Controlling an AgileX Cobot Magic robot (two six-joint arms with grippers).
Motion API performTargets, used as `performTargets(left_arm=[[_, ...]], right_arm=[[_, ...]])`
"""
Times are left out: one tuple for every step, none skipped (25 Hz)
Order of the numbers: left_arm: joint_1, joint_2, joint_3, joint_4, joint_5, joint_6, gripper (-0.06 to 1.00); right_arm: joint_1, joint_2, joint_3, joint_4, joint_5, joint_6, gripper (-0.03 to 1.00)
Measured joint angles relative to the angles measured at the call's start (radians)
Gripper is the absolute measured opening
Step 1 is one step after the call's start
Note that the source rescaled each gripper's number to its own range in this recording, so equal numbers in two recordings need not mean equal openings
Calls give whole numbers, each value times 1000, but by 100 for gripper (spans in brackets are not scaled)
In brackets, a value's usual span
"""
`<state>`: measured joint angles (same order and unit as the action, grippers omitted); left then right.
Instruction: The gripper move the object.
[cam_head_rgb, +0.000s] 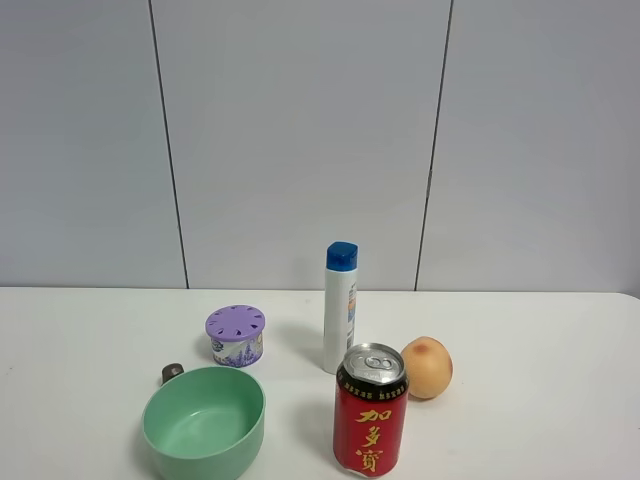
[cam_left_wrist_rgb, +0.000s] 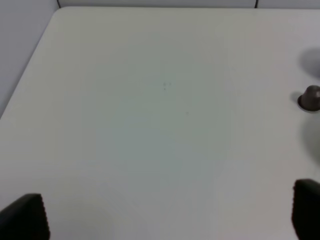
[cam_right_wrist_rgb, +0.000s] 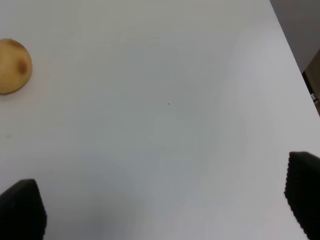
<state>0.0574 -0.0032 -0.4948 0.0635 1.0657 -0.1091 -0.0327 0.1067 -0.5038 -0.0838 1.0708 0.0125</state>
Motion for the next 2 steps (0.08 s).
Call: performTargets(left_arm=[[0,0,0,0,0,0,100],[0,0,0,0,0,0,100]], right_arm=[[0,0,0,0,0,0,100],[0,0,0,0,0,0,100]])
